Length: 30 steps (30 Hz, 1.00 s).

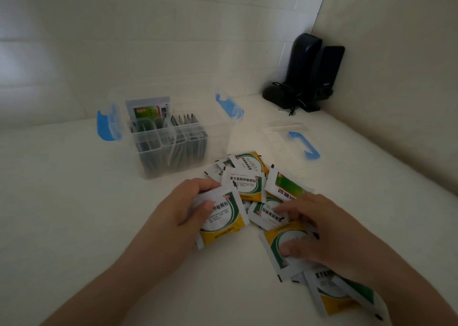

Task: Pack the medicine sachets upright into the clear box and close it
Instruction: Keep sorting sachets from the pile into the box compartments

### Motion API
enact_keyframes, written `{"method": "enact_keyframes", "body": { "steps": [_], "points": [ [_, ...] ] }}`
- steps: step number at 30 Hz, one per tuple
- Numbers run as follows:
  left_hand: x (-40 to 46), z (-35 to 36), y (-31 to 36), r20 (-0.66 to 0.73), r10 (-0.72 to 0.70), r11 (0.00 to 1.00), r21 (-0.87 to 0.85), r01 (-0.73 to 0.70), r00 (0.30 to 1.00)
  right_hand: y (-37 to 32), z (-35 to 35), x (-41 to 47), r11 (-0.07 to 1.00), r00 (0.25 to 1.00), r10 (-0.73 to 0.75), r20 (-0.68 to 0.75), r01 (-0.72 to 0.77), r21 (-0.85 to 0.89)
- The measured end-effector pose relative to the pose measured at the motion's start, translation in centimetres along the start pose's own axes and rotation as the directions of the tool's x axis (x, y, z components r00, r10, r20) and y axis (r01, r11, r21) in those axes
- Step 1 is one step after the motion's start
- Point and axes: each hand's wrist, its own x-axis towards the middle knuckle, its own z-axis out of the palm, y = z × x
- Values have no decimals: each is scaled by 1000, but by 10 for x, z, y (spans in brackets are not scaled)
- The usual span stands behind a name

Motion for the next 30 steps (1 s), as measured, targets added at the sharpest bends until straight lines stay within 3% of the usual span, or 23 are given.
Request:
{"method": "enact_keyframes", "body": {
  "steps": [7, 9, 11, 13, 15, 17, 19, 21, 23, 25, 30],
  "points": [
    [-1, 3, 3, 40, 20, 999, 34, -22, 999, -12, 8, 3, 991, 992, -129, -9, 129, -41],
    [0, 2, 4, 35, 24, 999, 42, -25, 999, -15, 5, 1, 991, 989, -120, -84, 124, 42],
    [1, 0, 2, 21, 32, 999, 40, -33, 999, -18, 1, -1, 961, 977, -74, -200, 124, 249],
    [2, -2, 1, 4, 35, 999, 37, -35, 999, -19, -1, -1, 821, 960, 10, -280, 151, 550],
    [1, -1, 1, -1, 45, 998, 42, -45, 999, -18, 0, -1, 573, 965, 75, -252, 165, 803],
    [0, 3, 1, 16, 53, 998, 44, -54, 998, -19, 5, -1, 397, 989, 47, -142, 112, 911],
    [-2, 7, 3, 40, 64, 997, 34, -65, 997, -23, 13, 1, 332, 998, 8, -56, 50, 942],
    [-4, 11, 5, 56, 120, 992, 19, -121, 991, -28, 23, 3, 415, 997, 41, -71, 48, 909],
    [-5, 12, 6, 62, 173, 985, 13, -174, 983, -32, 31, 3, 661, 978, 88, -191, 87, 746],
    [-5, 10, 9, 47, 186, 982, -27, -185, 981, -32, 36, 3, 823, 949, 105, -298, 85, 562],
    [-5, 8, 11, 46, 198, 977, -90, -193, 979, -34, 40, 3, 947, 908, 9, -419, 127, 295]
  ]
}}
